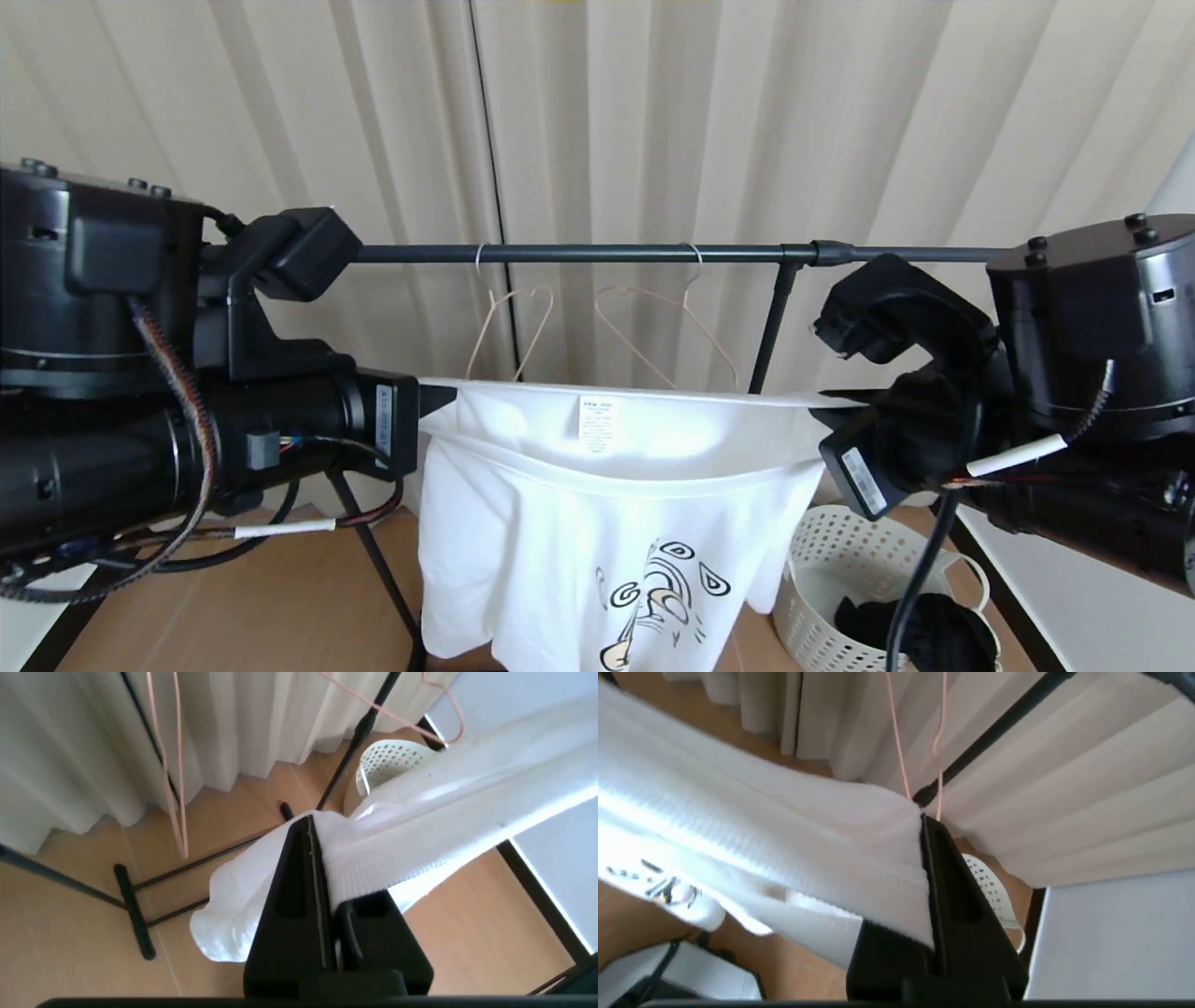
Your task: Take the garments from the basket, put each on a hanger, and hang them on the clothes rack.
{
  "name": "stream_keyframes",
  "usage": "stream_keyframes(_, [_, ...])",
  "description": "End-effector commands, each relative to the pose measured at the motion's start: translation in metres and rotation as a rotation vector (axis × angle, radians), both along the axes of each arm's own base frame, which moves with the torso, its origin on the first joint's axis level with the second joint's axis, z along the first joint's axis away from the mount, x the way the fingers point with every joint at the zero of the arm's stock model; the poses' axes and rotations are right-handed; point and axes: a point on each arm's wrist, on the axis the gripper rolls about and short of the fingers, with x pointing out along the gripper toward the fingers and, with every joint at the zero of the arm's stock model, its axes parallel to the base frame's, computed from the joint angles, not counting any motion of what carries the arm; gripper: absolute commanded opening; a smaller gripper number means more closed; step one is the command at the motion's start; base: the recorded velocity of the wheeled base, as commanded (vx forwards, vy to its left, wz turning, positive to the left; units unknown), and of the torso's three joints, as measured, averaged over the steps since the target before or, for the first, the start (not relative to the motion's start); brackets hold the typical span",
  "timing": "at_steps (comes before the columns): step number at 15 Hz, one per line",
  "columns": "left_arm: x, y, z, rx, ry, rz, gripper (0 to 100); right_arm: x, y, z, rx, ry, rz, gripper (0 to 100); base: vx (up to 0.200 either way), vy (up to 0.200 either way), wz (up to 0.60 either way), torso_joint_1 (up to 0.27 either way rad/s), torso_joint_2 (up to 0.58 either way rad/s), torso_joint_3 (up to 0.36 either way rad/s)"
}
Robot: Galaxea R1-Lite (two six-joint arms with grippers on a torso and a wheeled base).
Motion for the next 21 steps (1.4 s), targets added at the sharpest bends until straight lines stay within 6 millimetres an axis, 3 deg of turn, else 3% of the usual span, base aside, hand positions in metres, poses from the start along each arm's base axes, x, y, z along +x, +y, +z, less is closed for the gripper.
stream_keyframes(1, [0.028,-0.009,-0.003,0.014,0.020,0.008,0,-0.021,-0.007,0.011,0.005,-0.006,0.051,0,0.000,0.000,0.00,0.000,0.00,0.000])
stream_keyframes(6, [0.060,-0.027,0.005,-0.029,0.014,-0.051,0,-0.059,0.000,0.008,-0.034,0.110,0.282,0,0.000,0.000,0.00,0.000,0.00,0.000])
stream_keyframes(11, [0.106,-0.057,0.005,-0.041,-0.007,-0.058,0,-0.085,0.033,-0.005,-0.014,0.178,0.430,0,0.000,0.000,0.00,0.000,0.00,0.000])
stream_keyframes(14, [0.122,-0.069,0.006,-0.054,-0.024,-0.068,0,-0.093,0.049,-0.006,0.051,0.202,0.450,0,0.000,0.000,0.00,0.000,0.00,0.000])
stream_keyframes(21, [0.123,-0.086,0.010,-0.084,-0.033,-0.147,0,-0.102,0.107,-0.031,0.198,0.266,0.454,0,0.000,0.000,0.00,0.000,0.00,0.000])
